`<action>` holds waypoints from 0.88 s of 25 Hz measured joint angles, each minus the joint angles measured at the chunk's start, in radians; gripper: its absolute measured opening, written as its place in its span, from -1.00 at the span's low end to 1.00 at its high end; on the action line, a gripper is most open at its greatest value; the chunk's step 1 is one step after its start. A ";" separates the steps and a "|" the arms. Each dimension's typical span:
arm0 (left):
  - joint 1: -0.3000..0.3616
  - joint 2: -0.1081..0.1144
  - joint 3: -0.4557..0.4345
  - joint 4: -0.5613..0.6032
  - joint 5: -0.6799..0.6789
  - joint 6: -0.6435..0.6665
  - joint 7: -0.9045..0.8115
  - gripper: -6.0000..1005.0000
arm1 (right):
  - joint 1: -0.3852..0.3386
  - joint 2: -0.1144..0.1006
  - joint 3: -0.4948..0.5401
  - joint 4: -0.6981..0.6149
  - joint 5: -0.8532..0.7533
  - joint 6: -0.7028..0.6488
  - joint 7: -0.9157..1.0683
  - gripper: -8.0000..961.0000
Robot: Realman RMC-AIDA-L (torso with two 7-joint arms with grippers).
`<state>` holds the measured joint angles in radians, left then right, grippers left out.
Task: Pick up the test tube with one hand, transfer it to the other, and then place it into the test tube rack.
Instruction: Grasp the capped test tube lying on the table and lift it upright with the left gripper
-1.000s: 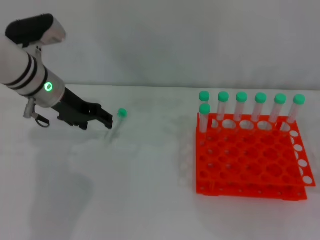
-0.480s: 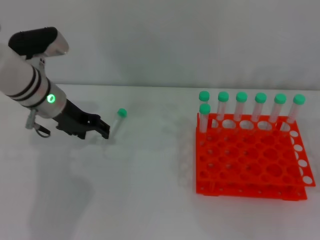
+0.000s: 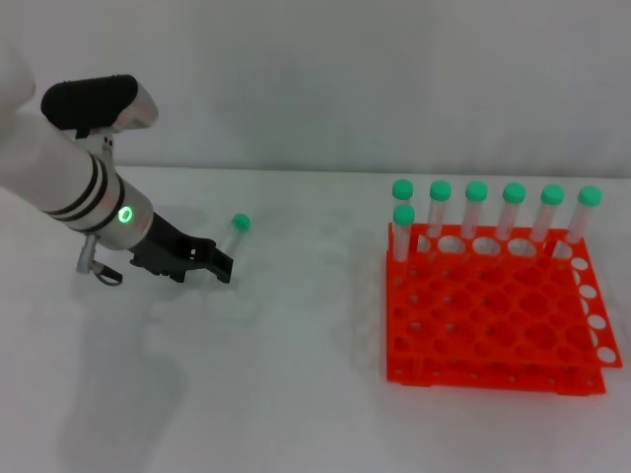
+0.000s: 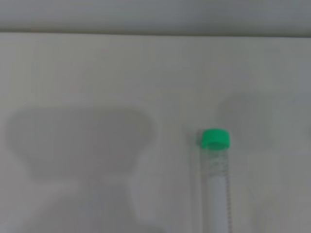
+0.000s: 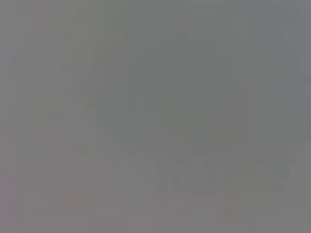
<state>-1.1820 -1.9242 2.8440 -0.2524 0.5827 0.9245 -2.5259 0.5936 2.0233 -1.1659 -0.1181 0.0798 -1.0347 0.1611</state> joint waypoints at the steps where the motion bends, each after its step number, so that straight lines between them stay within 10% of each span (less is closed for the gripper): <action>1: 0.003 -0.003 0.000 0.000 0.000 -0.008 0.001 0.38 | 0.000 0.000 0.000 0.000 0.000 0.000 0.000 0.60; 22: 0.000 -0.011 0.000 0.026 -0.003 -0.099 0.016 0.25 | 0.002 -0.001 0.000 0.000 -0.002 0.003 0.000 0.60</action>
<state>-1.1819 -1.9348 2.8440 -0.2266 0.5797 0.8258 -2.5096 0.5961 2.0224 -1.1658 -0.1181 0.0781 -1.0316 0.1610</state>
